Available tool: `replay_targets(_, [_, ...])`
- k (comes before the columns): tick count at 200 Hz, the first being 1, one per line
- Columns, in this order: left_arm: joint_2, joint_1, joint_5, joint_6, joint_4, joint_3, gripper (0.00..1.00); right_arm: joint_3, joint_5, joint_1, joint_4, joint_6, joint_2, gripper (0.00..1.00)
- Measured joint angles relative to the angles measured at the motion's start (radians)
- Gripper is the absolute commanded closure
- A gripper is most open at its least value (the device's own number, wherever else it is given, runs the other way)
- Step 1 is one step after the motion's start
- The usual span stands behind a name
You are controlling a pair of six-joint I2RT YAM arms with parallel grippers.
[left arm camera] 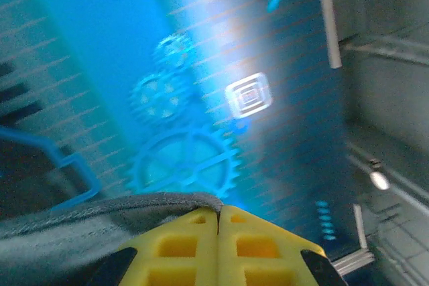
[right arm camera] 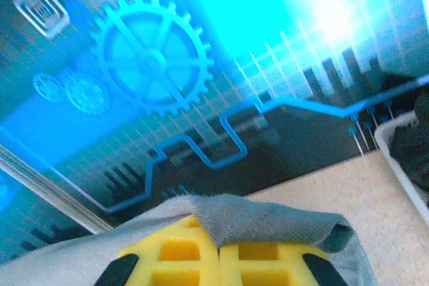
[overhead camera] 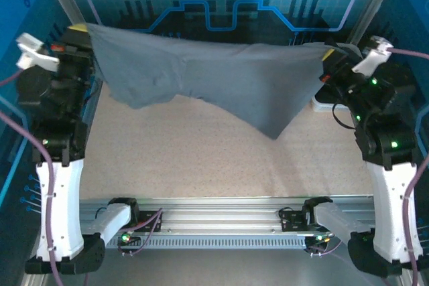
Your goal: Fold and stack the t-shirts
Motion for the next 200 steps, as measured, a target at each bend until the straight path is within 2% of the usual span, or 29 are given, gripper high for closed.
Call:
replay_targets(33, [0.069, 0.0, -0.01, 0.028, 0.002, 0.173, 1.0, 0.055, 0.014, -0.026, 0.043, 0.011, 0.037, 1.0])
replay_targets(53, [0.198, 0.001, -0.006, 0.035, 0.0, 0.293, 1.0, 0.137, 0.014, -0.046, 0.062, 0.021, 0.172, 1.0])
replay_targets(68, [0.339, 0.006, 0.008, 0.033, -0.001, 0.368, 1.0, 0.247, 0.013, -0.061, 0.063, 0.032, 0.346, 1.0])
replay_targets(73, [0.403, 0.008, 0.018, 0.032, -0.009, 0.403, 1.0, 0.305, 0.013, -0.066, 0.055, 0.037, 0.424, 0.92])
replay_targets(78, [0.473, 0.011, 0.026, 0.032, -0.018, 0.441, 1.0, 0.361, 0.01, -0.072, 0.047, 0.039, 0.501, 0.76])
replay_targets(82, [0.527, 0.012, 0.037, 0.031, -0.025, 0.478, 0.93, 0.407, 0.009, -0.076, 0.042, 0.043, 0.557, 0.63])
replay_targets(90, [0.676, 0.017, 0.067, 0.032, -0.048, 0.577, 0.67, 0.523, 0.001, -0.083, 0.013, 0.048, 0.704, 0.42])
replay_targets(100, [0.859, 0.021, 0.101, 0.032, -0.087, 0.704, 0.42, 0.684, -0.002, -0.09, -0.048, 0.048, 0.879, 0.25])
replay_targets(107, [0.97, 0.024, 0.122, 0.034, -0.119, 0.768, 0.26, 0.814, 0.001, -0.094, -0.108, 0.044, 1.011, 0.2])
replay_targets(121, [1.15, 0.027, 0.157, 0.042, -0.206, 0.796, 0.21, 0.999, 0.01, -0.093, -0.219, 0.024, 1.216, 0.17])
replay_targets(130, [1.195, 0.027, 0.168, 0.052, -0.251, 0.737, 0.2, 1.036, 0.015, -0.089, -0.289, 0.013, 1.286, 0.17])
replay_targets(138, [1.198, 0.027, 0.175, 0.061, -0.276, 0.626, 0.22, 1.019, 0.019, -0.081, -0.343, 0.0, 1.309, 0.17])
replay_targets(150, [1.156, 0.027, 0.176, 0.079, -0.294, 0.439, 0.24, 0.9, 0.029, -0.066, -0.376, -0.018, 1.282, 0.17])
replay_targets(180, [0.871, 0.033, 0.185, 0.108, -0.298, -0.012, 0.31, 0.299, 0.037, -0.001, -0.29, -0.02, 0.959, 0.17])
replay_targets(200, [0.632, 0.035, 0.213, 0.11, -0.246, -0.243, 0.39, 0.026, 0.035, 0.035, -0.249, -0.008, 0.758, 0.21])
